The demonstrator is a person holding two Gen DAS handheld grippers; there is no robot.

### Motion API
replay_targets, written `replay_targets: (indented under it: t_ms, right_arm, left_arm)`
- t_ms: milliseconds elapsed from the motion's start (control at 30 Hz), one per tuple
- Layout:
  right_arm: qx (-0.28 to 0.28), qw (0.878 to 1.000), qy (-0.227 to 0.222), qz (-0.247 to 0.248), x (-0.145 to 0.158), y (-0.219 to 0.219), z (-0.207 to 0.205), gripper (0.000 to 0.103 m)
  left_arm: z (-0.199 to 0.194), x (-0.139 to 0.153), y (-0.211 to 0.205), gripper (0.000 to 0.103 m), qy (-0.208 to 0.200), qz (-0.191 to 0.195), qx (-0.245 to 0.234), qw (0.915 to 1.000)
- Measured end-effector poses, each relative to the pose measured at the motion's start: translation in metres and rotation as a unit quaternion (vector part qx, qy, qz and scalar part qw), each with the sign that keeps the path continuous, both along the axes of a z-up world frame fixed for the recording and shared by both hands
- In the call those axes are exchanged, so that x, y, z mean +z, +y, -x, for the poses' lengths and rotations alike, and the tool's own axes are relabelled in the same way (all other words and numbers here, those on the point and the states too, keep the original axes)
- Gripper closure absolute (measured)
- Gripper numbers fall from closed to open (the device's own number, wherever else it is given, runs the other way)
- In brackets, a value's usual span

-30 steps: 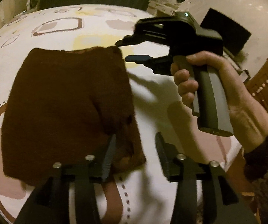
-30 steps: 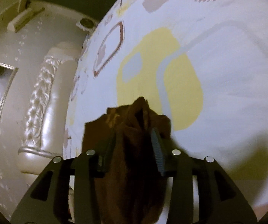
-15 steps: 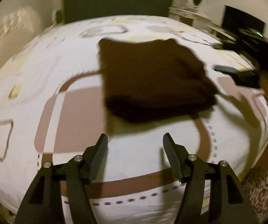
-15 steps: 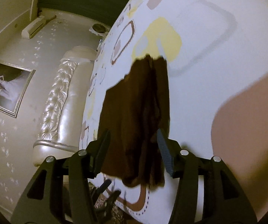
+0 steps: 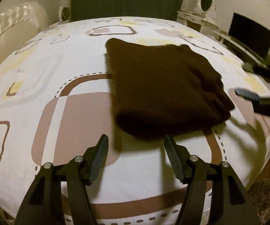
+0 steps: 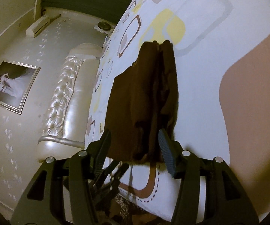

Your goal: Fold small clothes

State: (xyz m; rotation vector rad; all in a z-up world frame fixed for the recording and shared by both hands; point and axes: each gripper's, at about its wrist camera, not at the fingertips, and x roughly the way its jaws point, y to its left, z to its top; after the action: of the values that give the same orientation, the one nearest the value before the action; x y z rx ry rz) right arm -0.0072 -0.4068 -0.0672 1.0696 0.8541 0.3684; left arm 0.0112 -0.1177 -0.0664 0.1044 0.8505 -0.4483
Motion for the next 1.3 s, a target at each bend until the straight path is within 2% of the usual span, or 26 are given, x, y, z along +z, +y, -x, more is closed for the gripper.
replay_targets:
  t_ms: [67,167,300,400,567,700,767,867,1067,1100,1167,1233,1267,1300]
  right_arm:
    - [0.006,1.000,0.001,-0.006,-0.003,0.003,0.005,0.050]
    - [0.010,1.000,0.005,-0.008,-0.008,0.007,0.012,0.049]
    - [0.016,1.000,0.014,-0.007,-0.018,0.013,0.016,0.049]
    - [0.018,1.000,0.019,-0.013,-0.024,0.016,0.017,0.049]
    - [0.024,0.999,0.020,-0.006,-0.022,0.021,0.018,0.049]
    - [0.020,1.000,0.015,0.003,-0.018,0.020,0.018,0.048]
    - [0.018,1.000,0.015,0.006,-0.017,0.018,0.019,0.044]
    - [0.011,1.000,0.018,0.006,-0.019,0.015,0.020,0.044]
    - [0.022,0.999,0.027,0.013,-0.023,0.024,0.012,0.044]
    - [0.023,0.999,0.031,0.018,-0.024,0.027,0.009,0.044]
    - [0.022,0.999,0.036,0.021,-0.028,0.030,0.004,0.044]
    - [0.023,0.999,0.038,0.020,-0.031,0.032,-0.002,0.049]
    - [0.023,0.999,0.040,0.020,-0.032,0.033,-0.003,0.060]
    - [0.026,0.998,0.044,0.022,-0.033,0.034,-0.005,0.079]
  left_arm:
    - [-0.001,0.002,0.006,0.042,-0.001,0.013,0.008,0.9999]
    - [-0.004,0.001,0.008,0.042,-0.003,0.008,0.013,0.9999]
    - [-0.006,0.003,0.014,0.041,-0.011,0.045,0.020,0.9987]
    - [-0.013,-0.002,0.007,0.041,-0.016,0.024,0.021,0.9994]
    - [-0.025,0.000,0.014,0.041,-0.016,0.031,0.052,0.9980]
    - [-0.025,-0.006,0.027,0.036,-0.010,0.005,0.062,0.9980]
    - [-0.023,-0.006,0.037,0.035,-0.009,0.008,0.066,0.9978]
    - [-0.022,-0.006,0.042,0.034,-0.001,0.019,0.067,0.9976]
    - [-0.022,-0.005,0.034,0.036,-0.009,0.009,0.060,0.9981]
    - [-0.022,-0.005,0.033,0.038,-0.009,0.008,0.057,0.9983]
    - [-0.022,-0.004,0.030,0.048,-0.011,0.003,0.050,0.9987]
    - [-0.019,-0.004,0.024,0.064,-0.015,-0.007,0.032,0.9994]
    - [-0.018,-0.004,0.021,0.068,-0.018,-0.013,0.026,0.9994]
    - [-0.017,-0.003,0.016,0.077,-0.022,-0.022,0.016,0.9994]
